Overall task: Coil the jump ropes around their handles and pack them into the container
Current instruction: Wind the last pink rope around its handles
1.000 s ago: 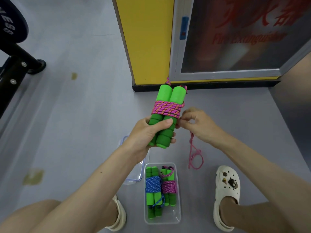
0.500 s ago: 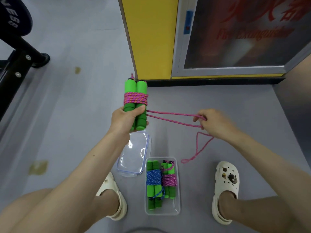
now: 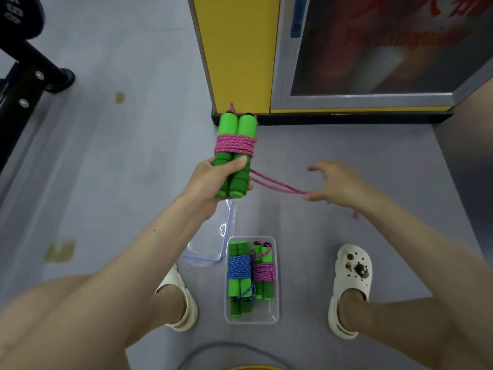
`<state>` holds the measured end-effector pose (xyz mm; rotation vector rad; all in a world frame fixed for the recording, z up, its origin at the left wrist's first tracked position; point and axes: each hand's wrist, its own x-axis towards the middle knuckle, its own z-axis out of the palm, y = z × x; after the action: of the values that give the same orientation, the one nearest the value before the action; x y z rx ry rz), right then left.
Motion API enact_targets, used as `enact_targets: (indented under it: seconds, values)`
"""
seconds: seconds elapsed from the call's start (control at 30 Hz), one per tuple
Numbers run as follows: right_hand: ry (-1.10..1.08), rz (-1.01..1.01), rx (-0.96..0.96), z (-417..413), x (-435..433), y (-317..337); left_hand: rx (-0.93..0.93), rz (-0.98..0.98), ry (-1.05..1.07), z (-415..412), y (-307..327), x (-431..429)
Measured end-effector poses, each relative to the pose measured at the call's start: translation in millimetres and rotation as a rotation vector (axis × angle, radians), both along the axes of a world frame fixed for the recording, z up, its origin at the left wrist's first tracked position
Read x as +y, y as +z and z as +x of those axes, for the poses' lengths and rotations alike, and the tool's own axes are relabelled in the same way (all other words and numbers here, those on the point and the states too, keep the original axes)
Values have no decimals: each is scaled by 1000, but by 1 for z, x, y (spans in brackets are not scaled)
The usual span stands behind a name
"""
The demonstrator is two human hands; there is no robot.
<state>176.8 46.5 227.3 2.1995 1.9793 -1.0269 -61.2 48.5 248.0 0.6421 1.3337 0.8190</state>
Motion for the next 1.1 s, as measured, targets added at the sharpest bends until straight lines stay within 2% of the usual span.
enact_targets:
  seconds: [0.07, 0.13, 0.33, 0.47, 0.63, 0.97, 1.1]
  values:
    - [-98, -121, 364, -14, -2, 5, -43, -17, -104, 12, 3, -7]
    - [-164, -150, 603, -28, -1, 7, -77, -16, -182, 22, 6, -12]
    - [-206, -194, 919, -51, -8, 7, -154, -24, -282, 31, 9, -16]
    - [-224, -191, 927, -52, -8, 2, -150, -16, -280, 27, 9, -16]
    - [-171, -143, 793, -46, -10, 2, -83, 45, -300, 22, 9, -18]
    - [-261, -121, 821, -44, -8, 12, 34, 83, -295, 24, 10, -14]
    - [-264, -171, 836, -43, -9, 15, 109, 112, -282, 29, 11, -15]
